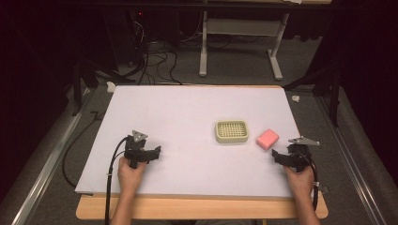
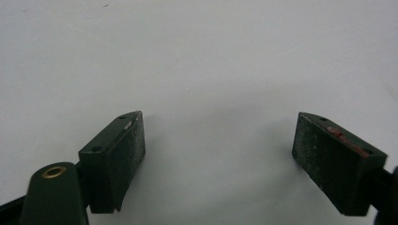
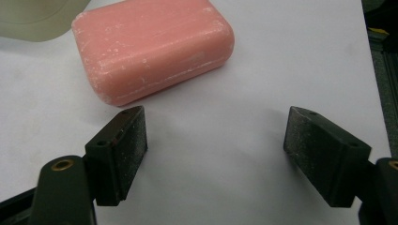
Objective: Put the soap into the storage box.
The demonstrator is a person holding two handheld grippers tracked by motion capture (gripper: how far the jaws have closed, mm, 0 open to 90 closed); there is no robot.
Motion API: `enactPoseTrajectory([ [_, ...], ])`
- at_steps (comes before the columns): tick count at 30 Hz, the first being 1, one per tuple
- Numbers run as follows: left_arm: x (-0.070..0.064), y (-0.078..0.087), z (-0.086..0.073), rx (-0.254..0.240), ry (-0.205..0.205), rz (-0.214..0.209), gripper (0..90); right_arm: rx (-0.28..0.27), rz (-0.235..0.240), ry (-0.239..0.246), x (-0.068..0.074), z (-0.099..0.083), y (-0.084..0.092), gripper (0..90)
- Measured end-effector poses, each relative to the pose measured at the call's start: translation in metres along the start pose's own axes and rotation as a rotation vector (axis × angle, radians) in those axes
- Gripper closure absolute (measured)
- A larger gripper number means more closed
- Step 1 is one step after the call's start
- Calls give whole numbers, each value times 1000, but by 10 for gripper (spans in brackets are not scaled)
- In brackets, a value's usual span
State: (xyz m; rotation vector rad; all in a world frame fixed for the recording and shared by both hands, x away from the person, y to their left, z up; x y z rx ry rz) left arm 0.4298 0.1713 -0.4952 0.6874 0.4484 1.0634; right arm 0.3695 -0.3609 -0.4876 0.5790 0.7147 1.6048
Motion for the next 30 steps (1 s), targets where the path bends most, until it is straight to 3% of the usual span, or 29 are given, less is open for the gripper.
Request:
enactPoseTrajectory([
  [30, 0, 0, 0, 0, -1, -1, 180, 11, 1, 0, 0, 1, 0, 220],
])
Point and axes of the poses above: each handheld gripper's, and its own axes: y roughly backward along the jaws, z roughly out of its top, x roughly to its left, the point moved 1 cm from there along -y, roughly forward along the jaws, and after that the axes turned 2 degrees about x, right-handed, at the moved point
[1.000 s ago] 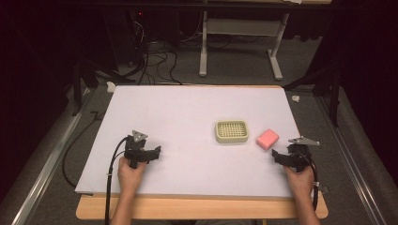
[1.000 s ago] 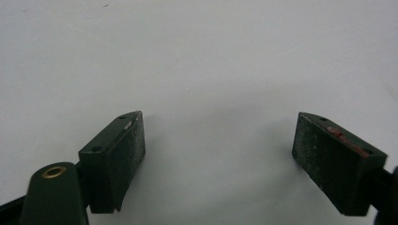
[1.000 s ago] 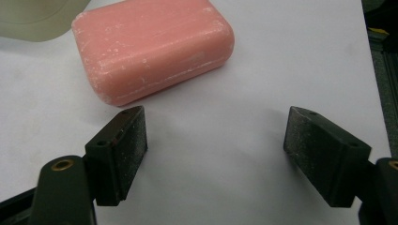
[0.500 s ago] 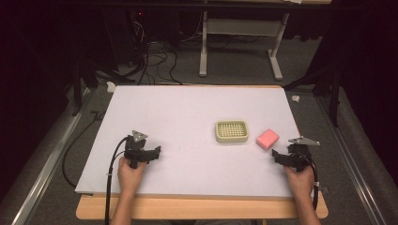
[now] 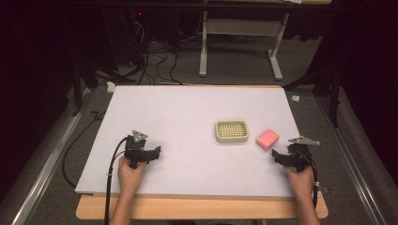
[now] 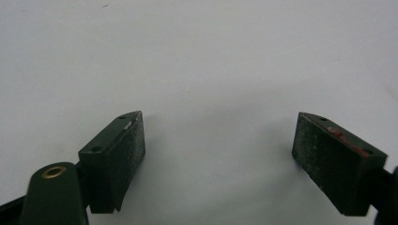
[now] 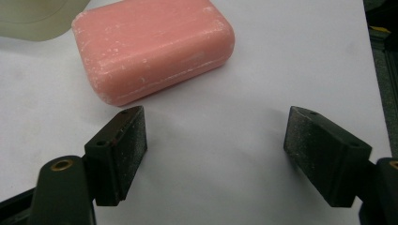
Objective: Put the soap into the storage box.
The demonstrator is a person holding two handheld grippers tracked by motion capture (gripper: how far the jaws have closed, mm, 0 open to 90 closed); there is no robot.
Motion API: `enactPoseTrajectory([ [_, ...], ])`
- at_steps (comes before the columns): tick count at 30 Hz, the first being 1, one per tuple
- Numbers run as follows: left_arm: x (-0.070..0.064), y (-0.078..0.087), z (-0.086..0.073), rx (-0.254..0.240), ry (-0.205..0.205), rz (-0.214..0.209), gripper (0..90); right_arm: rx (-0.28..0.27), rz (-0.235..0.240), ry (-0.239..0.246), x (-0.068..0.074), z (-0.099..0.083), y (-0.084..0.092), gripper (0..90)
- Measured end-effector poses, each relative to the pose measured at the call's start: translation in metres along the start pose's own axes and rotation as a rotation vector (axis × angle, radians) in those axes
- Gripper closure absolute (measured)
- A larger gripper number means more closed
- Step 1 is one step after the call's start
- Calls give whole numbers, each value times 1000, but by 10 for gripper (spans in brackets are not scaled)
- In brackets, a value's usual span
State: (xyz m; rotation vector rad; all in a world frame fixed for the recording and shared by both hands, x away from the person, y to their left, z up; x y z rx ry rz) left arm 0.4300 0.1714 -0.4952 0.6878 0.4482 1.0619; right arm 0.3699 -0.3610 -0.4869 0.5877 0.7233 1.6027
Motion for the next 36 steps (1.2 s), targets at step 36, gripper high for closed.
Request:
enactPoseTrajectory([
  [36, 0, 0, 0, 1, 4, 4, 172, -133, 73, 81, 23, 15, 33, 118],
])
Point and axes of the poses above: each handheld gripper's, and its own axes: y roughly backward along the jaws, z roughly out of its top, x roughly to its left, the point moved 1 cm from there along -y, roughly forward along the jaws, and after that the axes turned 2 degrees about x, right-handed, at the moved point
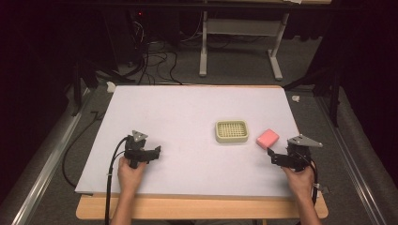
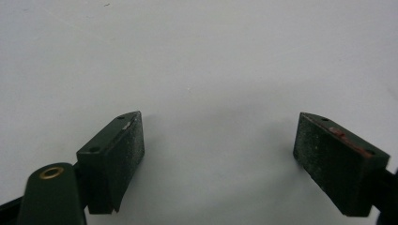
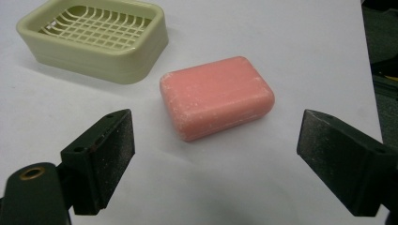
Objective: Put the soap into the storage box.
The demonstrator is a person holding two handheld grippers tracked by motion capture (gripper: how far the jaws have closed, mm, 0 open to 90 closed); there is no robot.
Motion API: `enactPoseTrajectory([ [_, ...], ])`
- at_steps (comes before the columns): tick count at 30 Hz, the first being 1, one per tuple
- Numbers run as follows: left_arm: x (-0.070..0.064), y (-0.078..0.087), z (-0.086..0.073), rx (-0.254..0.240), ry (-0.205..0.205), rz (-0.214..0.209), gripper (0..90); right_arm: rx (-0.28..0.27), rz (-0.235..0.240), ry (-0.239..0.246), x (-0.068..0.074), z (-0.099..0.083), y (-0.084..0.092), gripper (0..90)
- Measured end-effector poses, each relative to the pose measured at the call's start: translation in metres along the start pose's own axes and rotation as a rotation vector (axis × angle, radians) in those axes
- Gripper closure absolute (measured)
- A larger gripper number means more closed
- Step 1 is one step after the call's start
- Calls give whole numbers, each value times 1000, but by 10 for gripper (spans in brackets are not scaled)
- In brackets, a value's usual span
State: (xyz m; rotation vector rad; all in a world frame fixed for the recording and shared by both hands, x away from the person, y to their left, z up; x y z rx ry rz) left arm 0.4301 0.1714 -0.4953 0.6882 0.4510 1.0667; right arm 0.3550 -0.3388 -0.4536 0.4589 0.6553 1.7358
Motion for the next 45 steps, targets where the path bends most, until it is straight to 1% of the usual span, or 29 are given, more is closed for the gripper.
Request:
enactPoseTrajectory([
  [4, 0, 0, 0, 0, 0, 0, 172, 3, 0, 17, 4, 4, -3, 118],
  [6, 0, 0, 0, 0, 0, 0, 172, 8, -1, 36, 6, 8, -5, 119],
  [9, 0, 0, 0, 0, 0, 0, 172, 0, 2, 48, 9, 14, -6, 118],
  [14, 0, 0, 0, 0, 0, 0, 172, 2, 2, 65, 12, 24, -9, 118],
  [15, 0, 0, 0, 0, 0, 0, 172, -3, 2, 66, 12, 26, -10, 118],
  [20, 0, 0, 0, 0, 0, 0, 172, 10, 4, 63, 10, 34, -15, 118],
  [23, 0, 0, 0, 0, 0, 0, 172, 5, 5, 62, 9, 37, -18, 118],
  [26, 0, 0, 0, 0, 0, 0, 172, 26, 5, 66, 8, 39, -22, 117],
  [34, 0, 0, 0, 0, 0, 1, 171, 45, 5, 79, 7, 46, -35, 117],
  [41, 0, 0, 0, 0, 0, 1, 171, 81, 8, 74, 3, 45, -47, 117],
  [44, 0, 0, 0, 0, 0, 1, 171, 100, 1, 80, 1, 43, -52, 116],
  [45, 0, 0, 0, 0, 0, 1, 171, 110, 7, 79, 0, 43, -54, 115],
])
Point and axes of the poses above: each handheld gripper's, and its own axes: y roughly backward along the jaws, z roughly out of its top, x roughly to its left, the point moved 1 cm from there along -y, roughly forward along the jaws, and after that the axes turned 2 degrees about x, right-handed, at the moved point
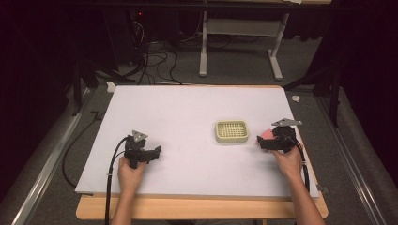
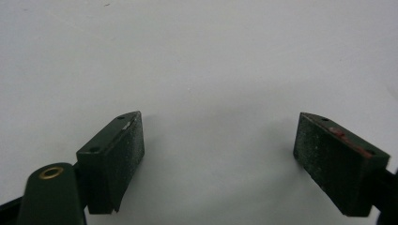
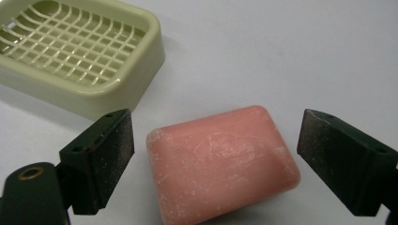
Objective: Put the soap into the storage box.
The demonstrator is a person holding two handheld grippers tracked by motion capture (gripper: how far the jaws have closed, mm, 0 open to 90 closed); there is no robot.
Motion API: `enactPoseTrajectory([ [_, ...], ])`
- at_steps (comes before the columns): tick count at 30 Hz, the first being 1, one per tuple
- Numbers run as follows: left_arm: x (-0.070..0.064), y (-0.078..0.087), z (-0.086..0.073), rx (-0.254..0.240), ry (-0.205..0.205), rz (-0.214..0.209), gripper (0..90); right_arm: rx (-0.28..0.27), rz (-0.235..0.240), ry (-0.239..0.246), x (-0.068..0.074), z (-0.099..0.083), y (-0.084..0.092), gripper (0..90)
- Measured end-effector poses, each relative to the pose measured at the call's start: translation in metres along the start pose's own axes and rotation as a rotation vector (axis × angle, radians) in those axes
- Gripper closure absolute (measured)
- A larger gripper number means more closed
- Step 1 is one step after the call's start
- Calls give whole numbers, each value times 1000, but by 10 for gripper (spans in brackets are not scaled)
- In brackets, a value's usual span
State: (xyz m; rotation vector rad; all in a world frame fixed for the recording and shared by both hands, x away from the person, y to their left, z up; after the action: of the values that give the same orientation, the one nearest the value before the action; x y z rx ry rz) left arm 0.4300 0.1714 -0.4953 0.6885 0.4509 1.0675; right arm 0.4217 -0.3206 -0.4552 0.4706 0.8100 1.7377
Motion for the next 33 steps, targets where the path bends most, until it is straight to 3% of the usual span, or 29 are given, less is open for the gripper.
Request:
enactPoseTrajectory([
  [28, 0, 0, 0, 0, 0, 0, 171, 99, 26, -53, -7, -10, -27, 121],
  [33, 0, 0, 0, 0, 0, 0, 171, 96, 28, -62, -8, -13, -28, 128],
])
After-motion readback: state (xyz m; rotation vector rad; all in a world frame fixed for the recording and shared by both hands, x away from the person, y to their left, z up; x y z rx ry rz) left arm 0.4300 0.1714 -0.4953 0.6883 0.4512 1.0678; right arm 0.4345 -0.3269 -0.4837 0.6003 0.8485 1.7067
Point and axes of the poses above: each handheld gripper's, and its own axes: y roughly backward along the jaws, z roughly out of its top, x roughly to its left, the point moved 1 cm from there along -y, roughly forward along the jaws, and after that the axes turned 2 degrees about x, right-handed, at the moved point
